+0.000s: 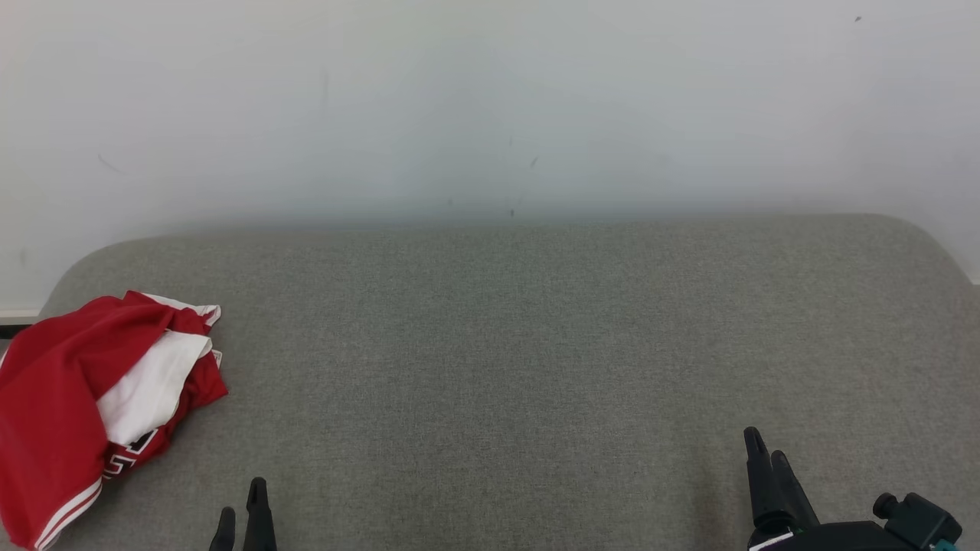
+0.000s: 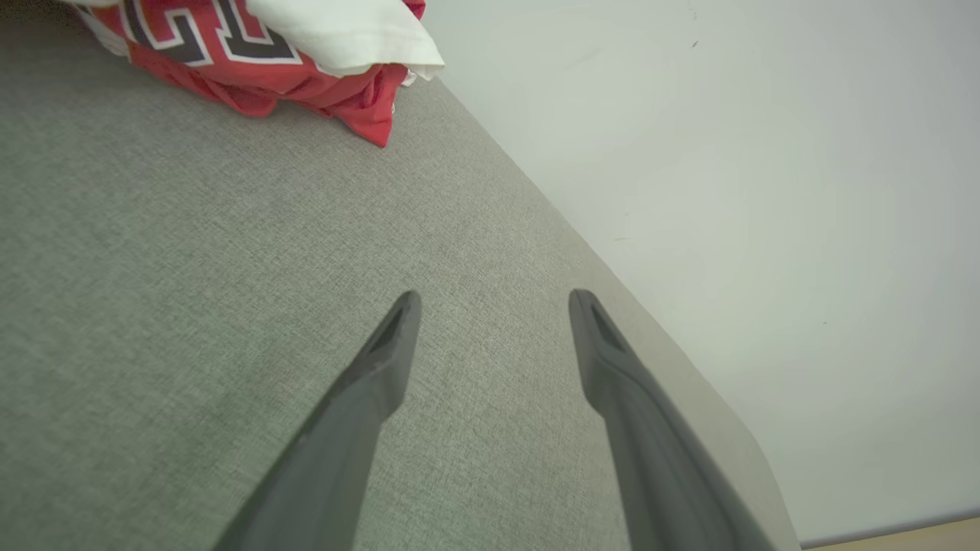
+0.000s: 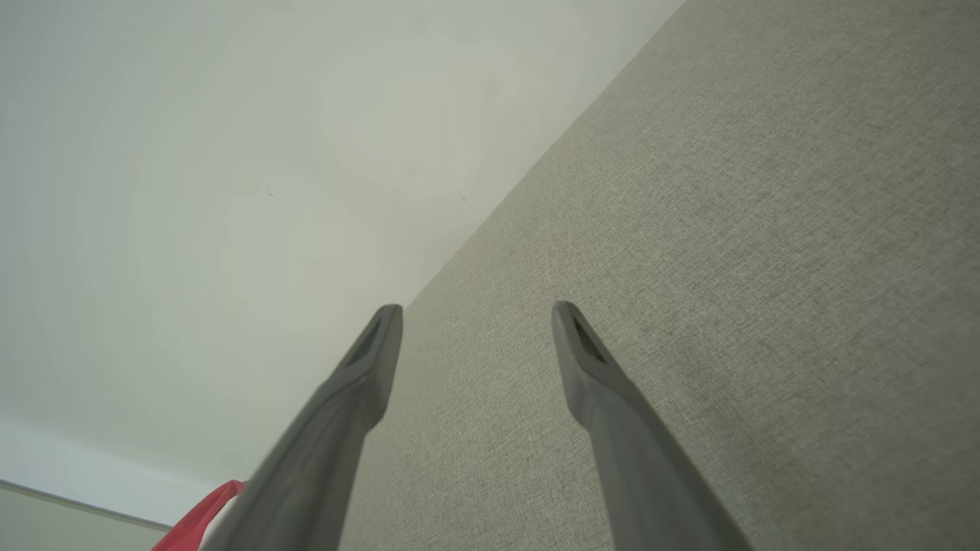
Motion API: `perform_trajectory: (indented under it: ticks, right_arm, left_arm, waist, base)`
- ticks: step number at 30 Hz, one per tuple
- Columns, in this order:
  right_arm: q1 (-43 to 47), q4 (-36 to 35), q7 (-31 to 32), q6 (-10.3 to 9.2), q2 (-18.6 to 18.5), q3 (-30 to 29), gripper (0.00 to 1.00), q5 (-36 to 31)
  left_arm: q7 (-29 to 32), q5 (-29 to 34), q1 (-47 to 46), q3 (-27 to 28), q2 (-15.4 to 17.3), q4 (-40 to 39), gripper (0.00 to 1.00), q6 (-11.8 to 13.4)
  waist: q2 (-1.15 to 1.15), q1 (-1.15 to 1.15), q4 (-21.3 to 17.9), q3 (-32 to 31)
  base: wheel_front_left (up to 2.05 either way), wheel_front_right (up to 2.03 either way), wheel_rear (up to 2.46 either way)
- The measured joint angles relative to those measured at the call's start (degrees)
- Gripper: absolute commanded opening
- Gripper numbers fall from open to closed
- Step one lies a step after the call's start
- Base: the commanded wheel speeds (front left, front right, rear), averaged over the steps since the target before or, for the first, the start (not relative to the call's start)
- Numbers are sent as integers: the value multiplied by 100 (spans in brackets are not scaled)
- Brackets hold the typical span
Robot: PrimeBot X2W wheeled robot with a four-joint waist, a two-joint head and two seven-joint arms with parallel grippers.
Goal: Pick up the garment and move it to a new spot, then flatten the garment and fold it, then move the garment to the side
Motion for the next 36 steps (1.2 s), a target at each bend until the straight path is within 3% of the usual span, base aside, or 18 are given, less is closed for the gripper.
perform_trajectory:
  ticks: [16, 36]
  right_arm:
    - [85, 120, -263, 0, -24, 67, 100, -1292]
    - [194, 222, -411, 0, -25, 101, 100, -2470]
  left_arm:
    - [-261, 1681, 44, -76, 23, 43, 100, 93]
    - [-533, 2864, 101, -60, 22, 170, 100, 49]
  waist:
    - [0, 0, 0, -113]
    - [0, 0, -11, -218]
  base:
    - [0, 0, 0]
    - [0, 0, 0]
